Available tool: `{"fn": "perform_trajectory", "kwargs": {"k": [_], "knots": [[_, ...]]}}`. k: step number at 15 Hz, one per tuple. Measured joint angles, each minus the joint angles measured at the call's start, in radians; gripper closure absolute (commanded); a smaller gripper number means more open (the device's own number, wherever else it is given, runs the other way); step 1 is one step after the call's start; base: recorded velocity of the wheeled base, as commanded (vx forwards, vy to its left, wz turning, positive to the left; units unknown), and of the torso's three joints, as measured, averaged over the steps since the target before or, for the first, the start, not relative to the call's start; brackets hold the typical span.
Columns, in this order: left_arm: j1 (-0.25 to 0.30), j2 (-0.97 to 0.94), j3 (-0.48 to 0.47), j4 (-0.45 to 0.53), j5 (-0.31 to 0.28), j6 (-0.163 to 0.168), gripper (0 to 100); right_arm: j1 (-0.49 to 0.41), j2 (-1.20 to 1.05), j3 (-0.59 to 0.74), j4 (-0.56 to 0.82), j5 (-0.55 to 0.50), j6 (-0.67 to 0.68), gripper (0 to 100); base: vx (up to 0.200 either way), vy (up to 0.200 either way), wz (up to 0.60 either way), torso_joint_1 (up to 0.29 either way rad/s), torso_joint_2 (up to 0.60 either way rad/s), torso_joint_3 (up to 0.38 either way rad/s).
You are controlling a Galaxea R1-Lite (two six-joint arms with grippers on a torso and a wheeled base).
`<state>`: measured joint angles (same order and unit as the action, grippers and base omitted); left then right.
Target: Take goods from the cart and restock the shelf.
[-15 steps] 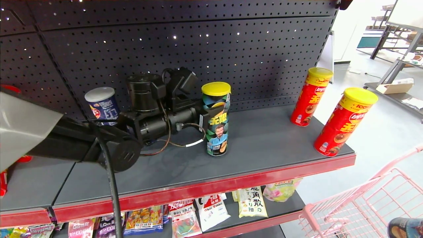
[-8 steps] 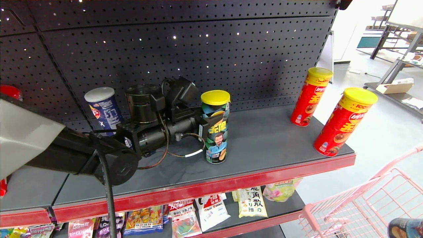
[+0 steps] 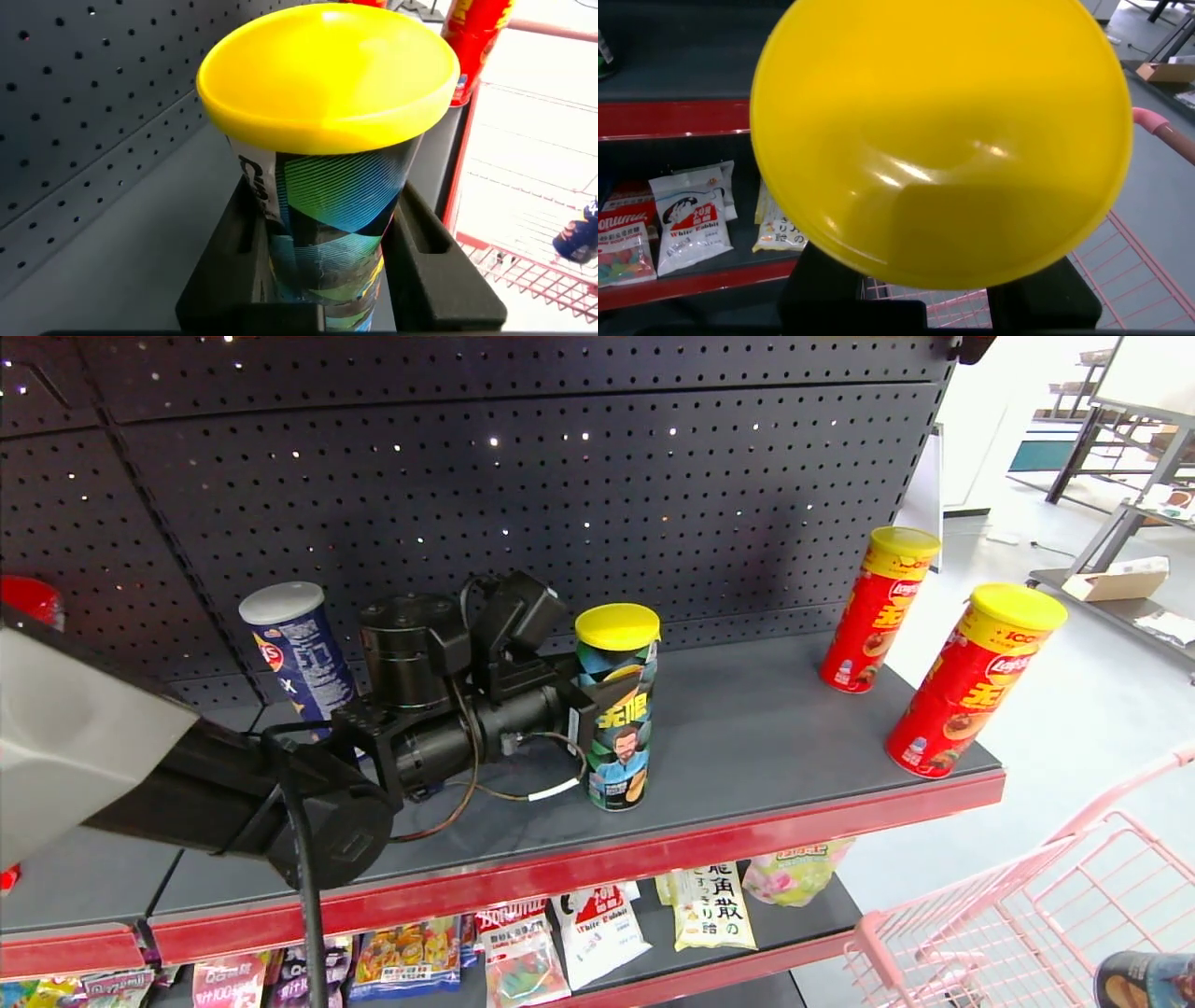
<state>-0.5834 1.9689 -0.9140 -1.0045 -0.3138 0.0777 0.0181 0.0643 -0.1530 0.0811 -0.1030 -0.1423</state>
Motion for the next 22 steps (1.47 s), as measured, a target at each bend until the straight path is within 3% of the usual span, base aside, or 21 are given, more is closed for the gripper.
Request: {"fn": "perform_trajectory", "kwargs": {"k": [10,15,22], "knots": [[-0.025,-0.042,0.063,-0.012,0.004,0.001,100,0.000,-0.004,0.000,0.000,-0.001,0.000,100,0.000,0.000,0.00,0.000,0.00,0.000],[-0.029,-0.048,0.095,-0.054,0.035,-0.004,100,-0.002,-0.010,0.000,0.000,-0.001,0.000,100,0.000,0.000,0.00,0.000,0.00,0.000],[-0.046,-0.063,0.133,-0.060,0.022,-0.005,100,-0.002,-0.011,0.000,0.000,-0.001,0.000,100,0.000,0.000,0.00,0.000,0.00,0.000]]}}
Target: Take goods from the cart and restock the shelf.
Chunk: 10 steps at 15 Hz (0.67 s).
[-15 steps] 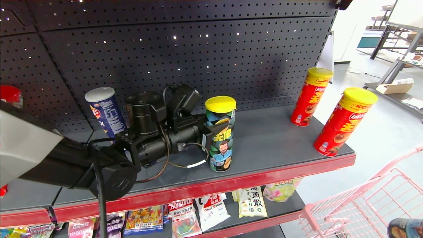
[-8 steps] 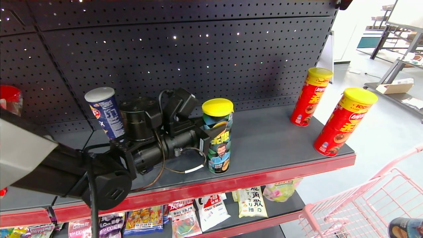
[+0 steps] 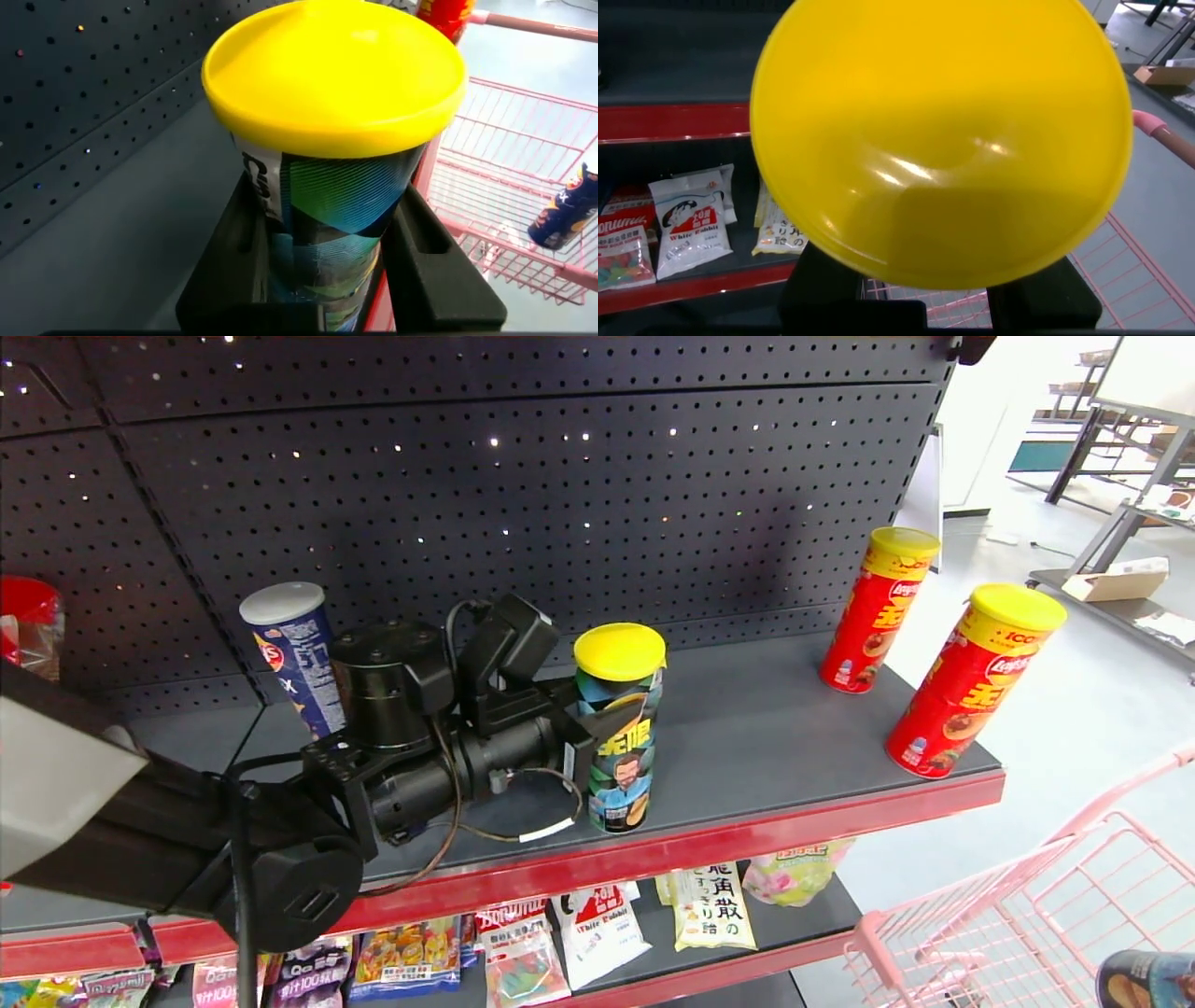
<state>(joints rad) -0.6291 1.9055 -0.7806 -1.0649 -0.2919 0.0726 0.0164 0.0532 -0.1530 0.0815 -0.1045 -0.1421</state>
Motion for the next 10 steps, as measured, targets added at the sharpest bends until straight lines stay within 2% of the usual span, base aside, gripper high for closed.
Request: {"fn": "perform_trajectory", "kwargs": {"k": [3,10], "knots": [[-0.005,-0.001,0.000,0.002,-0.039,-0.006,100,0.000,0.000,0.000,0.000,0.000,0.000,100,0.000,0.000,0.00,0.000,0.00,0.000],[-0.007,0.000,0.003,0.001,-0.025,-0.005,100,0.000,0.000,-0.002,0.000,-0.010,0.000,100,0.000,0.000,0.00,0.000,0.00,0.000]]}}
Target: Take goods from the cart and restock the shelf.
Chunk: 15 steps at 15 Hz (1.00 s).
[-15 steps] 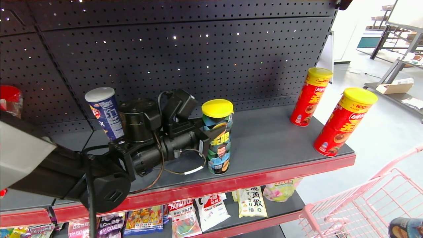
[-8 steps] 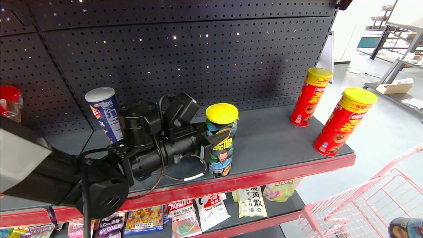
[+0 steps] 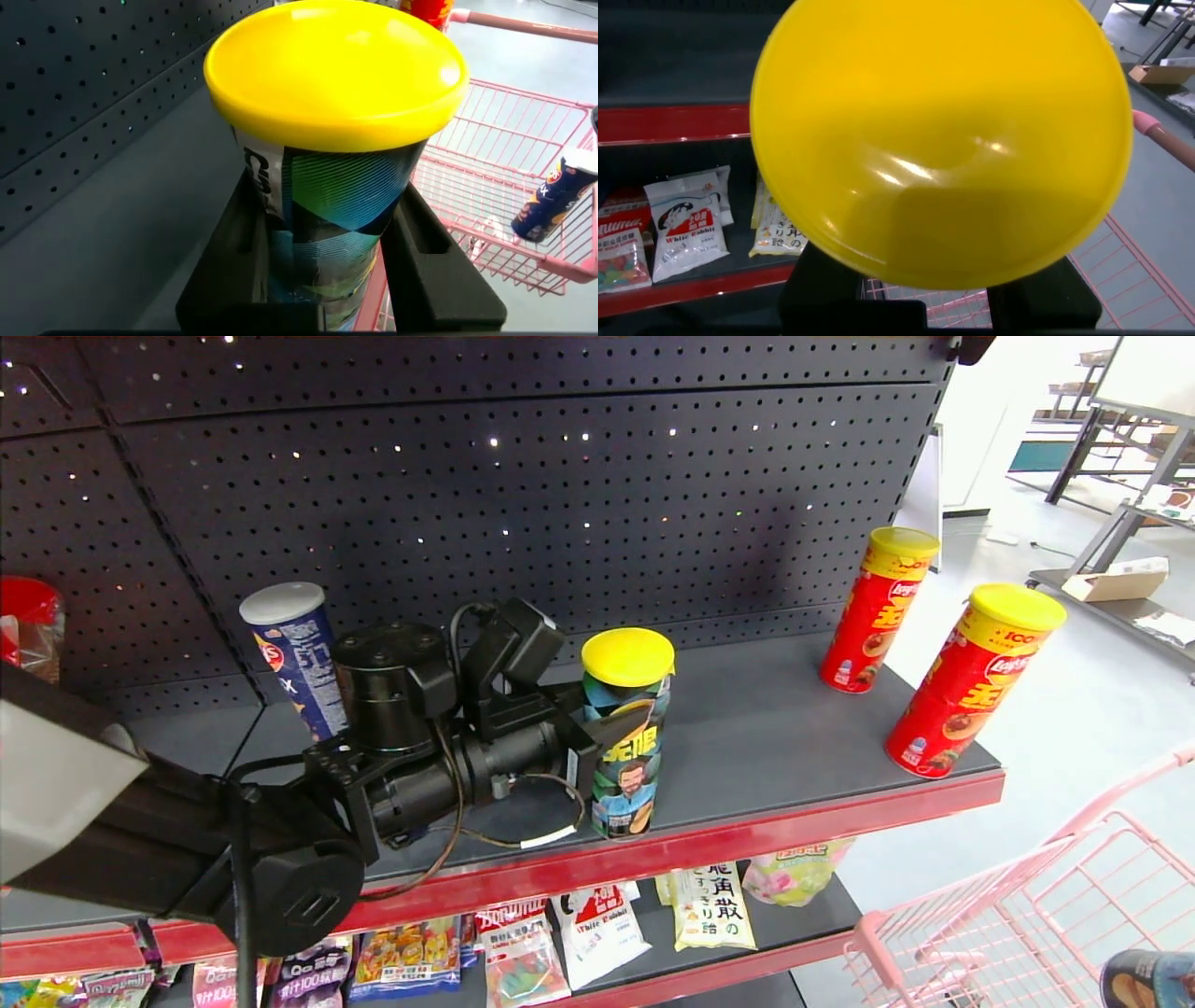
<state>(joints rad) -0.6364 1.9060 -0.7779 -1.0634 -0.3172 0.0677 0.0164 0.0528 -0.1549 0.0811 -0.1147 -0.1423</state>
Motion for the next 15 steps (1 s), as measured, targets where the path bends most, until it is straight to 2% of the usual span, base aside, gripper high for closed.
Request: {"fn": "perform_trajectory", "kwargs": {"k": [10,11,15], "knots": [[-0.012,0.000,0.004,0.002,0.005,0.000,100,-0.005,-0.023,0.004,0.014,0.000,-0.001,100,0.000,0.000,0.00,0.000,0.00,0.000],[-0.012,0.000,0.005,0.002,0.005,0.000,0,-0.006,-0.026,0.004,0.014,0.000,-0.001,100,0.000,0.000,0.00,0.000,0.00,0.000],[-0.013,0.002,0.011,0.006,0.005,-0.001,0,-0.007,-0.032,0.002,0.015,0.000,-0.002,100,0.000,0.000,0.00,0.000,0.00,0.000]]}}
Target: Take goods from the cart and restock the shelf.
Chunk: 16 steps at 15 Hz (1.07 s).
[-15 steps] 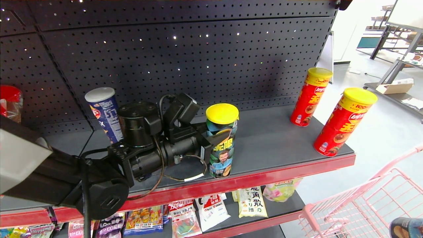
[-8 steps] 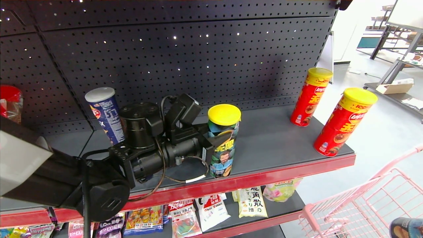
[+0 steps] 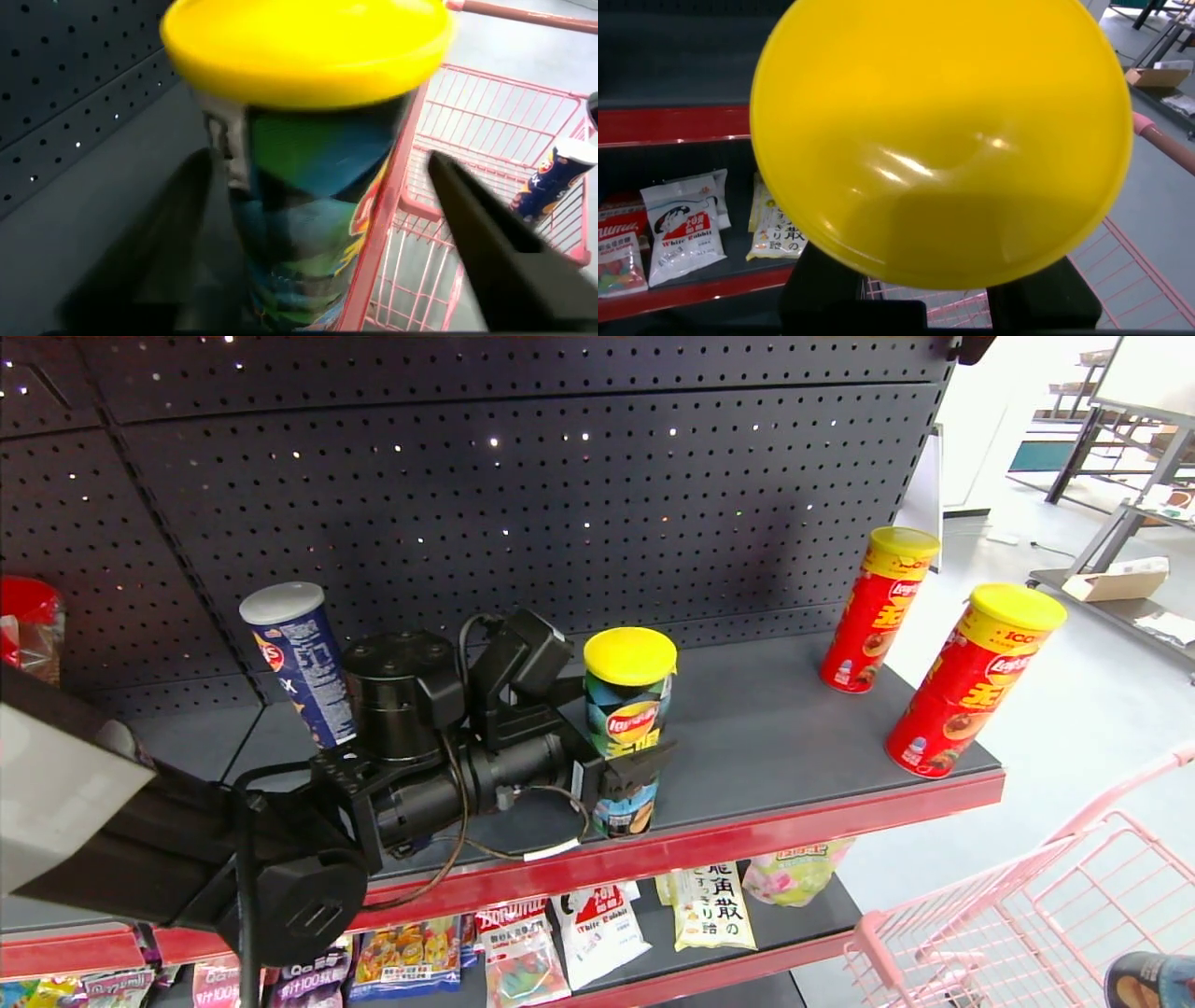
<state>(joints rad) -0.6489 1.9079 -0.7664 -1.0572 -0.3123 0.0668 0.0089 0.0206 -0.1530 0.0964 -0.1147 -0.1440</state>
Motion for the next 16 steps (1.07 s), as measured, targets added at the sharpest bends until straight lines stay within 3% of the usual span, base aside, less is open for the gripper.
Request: {"fn": "perform_trajectory", "kwargs": {"k": [5,13,16], "knots": [[0.000,-0.009,0.008,-0.007,0.008,0.000,0,0.000,-0.001,-0.001,0.000,0.000,0.000,100,0.000,0.000,0.00,0.000,0.00,0.000],[0.007,-0.084,0.170,-0.179,0.020,0.005,0,0.000,-0.002,-0.002,0.000,0.000,0.000,100,0.000,0.000,0.00,0.000,0.00,0.000],[0.022,-0.118,0.193,-0.189,0.017,0.002,0,0.000,-0.002,0.000,0.000,0.000,0.000,100,0.000,0.000,0.00,0.000,0.00,0.000]]}}
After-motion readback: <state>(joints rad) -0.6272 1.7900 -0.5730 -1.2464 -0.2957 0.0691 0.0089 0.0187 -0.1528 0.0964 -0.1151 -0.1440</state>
